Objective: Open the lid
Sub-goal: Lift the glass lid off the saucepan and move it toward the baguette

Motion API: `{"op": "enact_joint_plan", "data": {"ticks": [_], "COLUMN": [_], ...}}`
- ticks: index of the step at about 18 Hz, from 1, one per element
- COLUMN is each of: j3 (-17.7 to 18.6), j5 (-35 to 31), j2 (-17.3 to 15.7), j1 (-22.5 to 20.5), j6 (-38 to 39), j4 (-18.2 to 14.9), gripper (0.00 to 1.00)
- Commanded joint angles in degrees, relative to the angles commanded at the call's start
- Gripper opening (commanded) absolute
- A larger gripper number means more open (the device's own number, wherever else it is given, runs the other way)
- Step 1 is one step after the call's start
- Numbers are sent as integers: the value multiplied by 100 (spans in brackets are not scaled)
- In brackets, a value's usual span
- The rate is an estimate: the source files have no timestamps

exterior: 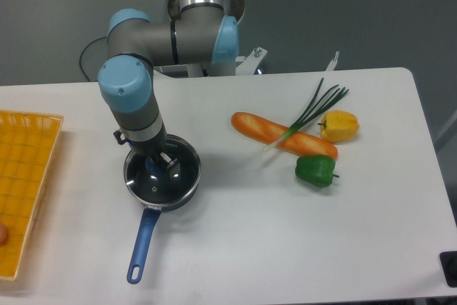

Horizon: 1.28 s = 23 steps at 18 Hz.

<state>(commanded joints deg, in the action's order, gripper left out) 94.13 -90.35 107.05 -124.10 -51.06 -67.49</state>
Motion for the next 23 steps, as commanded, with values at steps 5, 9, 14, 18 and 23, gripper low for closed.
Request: {"op": "enact_joint_plan", "data": {"ticks": [5, 9, 14, 18, 23], "j3": [-158, -203, -194, -194, -176], "j5": [18, 44, 62, 88, 123], "j2": [-18, -35, -105, -184, -237], "j1": [-167, -369, -668, -967, -1178], "j6": [-369, -703, -1116, -1415, -1706], "j4": [-316, -361, -545, -581, -624], "gripper": [46, 46, 46, 46, 46]}}
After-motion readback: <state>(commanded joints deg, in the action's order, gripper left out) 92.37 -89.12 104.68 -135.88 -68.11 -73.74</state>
